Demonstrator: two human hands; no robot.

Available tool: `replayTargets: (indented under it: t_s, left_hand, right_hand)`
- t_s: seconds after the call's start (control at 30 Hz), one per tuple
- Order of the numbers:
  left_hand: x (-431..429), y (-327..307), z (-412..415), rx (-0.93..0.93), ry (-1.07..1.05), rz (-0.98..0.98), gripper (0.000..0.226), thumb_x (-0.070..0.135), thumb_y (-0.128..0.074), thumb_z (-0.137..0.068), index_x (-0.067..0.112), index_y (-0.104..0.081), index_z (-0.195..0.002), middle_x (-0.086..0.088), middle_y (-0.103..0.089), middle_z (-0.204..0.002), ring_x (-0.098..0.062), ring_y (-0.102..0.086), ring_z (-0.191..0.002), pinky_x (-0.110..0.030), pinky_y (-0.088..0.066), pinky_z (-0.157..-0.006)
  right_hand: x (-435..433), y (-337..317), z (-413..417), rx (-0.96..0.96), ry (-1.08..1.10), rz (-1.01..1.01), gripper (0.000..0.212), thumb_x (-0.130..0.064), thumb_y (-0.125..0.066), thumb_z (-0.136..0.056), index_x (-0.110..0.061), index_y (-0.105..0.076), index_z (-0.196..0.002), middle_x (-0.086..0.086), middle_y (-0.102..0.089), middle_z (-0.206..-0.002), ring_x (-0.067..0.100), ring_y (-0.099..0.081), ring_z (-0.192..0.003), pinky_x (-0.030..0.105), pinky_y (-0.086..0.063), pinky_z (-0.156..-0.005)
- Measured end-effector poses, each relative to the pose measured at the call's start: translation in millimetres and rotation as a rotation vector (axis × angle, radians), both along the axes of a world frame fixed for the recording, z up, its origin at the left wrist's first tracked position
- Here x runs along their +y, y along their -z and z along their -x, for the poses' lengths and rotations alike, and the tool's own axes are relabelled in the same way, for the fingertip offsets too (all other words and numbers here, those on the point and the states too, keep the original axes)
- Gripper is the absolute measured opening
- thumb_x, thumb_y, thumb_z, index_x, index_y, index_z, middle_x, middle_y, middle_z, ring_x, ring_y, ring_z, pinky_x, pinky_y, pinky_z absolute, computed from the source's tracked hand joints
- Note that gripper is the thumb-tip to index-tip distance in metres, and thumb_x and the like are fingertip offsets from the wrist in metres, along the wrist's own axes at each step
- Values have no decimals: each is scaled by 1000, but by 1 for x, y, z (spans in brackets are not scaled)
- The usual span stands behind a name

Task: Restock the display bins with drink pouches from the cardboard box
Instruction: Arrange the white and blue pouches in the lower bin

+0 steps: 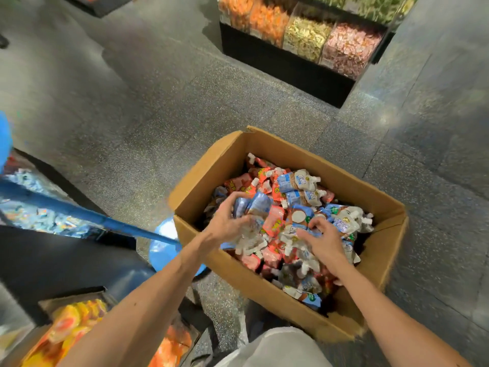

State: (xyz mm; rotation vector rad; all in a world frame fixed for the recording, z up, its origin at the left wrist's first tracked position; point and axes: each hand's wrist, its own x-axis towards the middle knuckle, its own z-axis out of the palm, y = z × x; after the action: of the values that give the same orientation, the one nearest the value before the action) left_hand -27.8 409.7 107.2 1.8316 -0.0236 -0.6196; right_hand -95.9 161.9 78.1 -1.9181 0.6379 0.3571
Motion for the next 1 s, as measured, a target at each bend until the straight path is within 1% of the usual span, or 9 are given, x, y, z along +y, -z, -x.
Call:
replayTargets:
  t_s: [0.1,0.2,0.37,0.47,0.57,0.77,0.9,0.97,1.0]
  left_hand:
    - [30,-38,9,-21,-211,137,44,3,-78,-83,18,-54,-116,-11,-64,-96,-5,-65,-69,-27,-57,-59]
    - [73,-82,31,-32,-353,286,48,6,-83,-75,28,-59,-110,-27,-67,-107,-28,-68,-85,-46,-60,-75]
    - [159,-154,96,-118,-549,430,45,-5,-70,-82,20,-54,-116,-20,-69,-106,-31,-68,-87,-43,-56,-79]
    - [210,-184,148,-173,-687,476,45,-3,-68,-83,18,-52,-119,-18,-70,-108,-29,-69,-85,-41,-58,-72]
    - [252,-201,200,-233,-840,483,45,2,-67,-83,17,-53,-123,-18,-69,-108,-28,-67,-87,-48,-55,-82]
    - [304,-202,293,-303,-1023,455,42,1,-65,-85,18,-50,-120,-9,-70,-102,-21,-67,-87,-34,-56,-74]
    - [325,-202,335,-310,-1153,456,50,12,-70,-71,19,-51,-116,-16,-70,-109,-27,-65,-92,-48,-52,-86]
    - [334,-203,348,-304,-1199,451,49,12,-71,-71,19,-51,-116,-22,-67,-116,-30,-64,-95,-53,-50,-92]
    - [337,-203,352,-304,-1210,448,47,11,-71,-74,19,-51,-116,-23,-67,-114,-29,-63,-94,-50,-51,-90]
  right_hand:
    - [34,-52,-17,-106,-33,-97,37,-20,-78,-85,-11,-52,-110,-6,-56,-107,11,-57,-101,25,-44,-78]
    - [82,-98,-27,-248,-104,-257,49,-4,-79,-82,-12,-46,-117,-5,-60,-107,-4,-63,-89,13,-51,-65]
    - [186,-162,-20,-286,-334,-458,87,-12,-92,-63,-26,-46,-135,1,-59,-118,12,-63,-108,39,-60,-83]
    - [251,-189,0,-218,-471,-639,76,-9,-87,-66,-26,-53,-131,15,-66,-119,25,-71,-101,41,-61,-82]
    - [314,-202,29,-168,-574,-734,64,-14,-84,-67,-19,-61,-127,18,-69,-117,25,-71,-95,40,-57,-86]
    - [417,-203,98,195,-687,-958,53,-32,-77,-58,-7,-71,-104,19,-65,-101,33,-60,-82,40,-49,-77]
    - [458,-207,139,283,-799,-1118,27,-26,-47,-81,-9,-67,-76,8,-65,-61,20,-64,-57,32,-53,-64]
    - [473,-209,153,305,-827,-1139,33,-20,-38,-90,-4,-66,-84,9,-64,-59,18,-63,-53,29,-54,-58]
    - [479,-208,158,285,-814,-1139,34,-19,-40,-92,0,-66,-100,14,-68,-73,20,-66,-61,29,-56,-61]
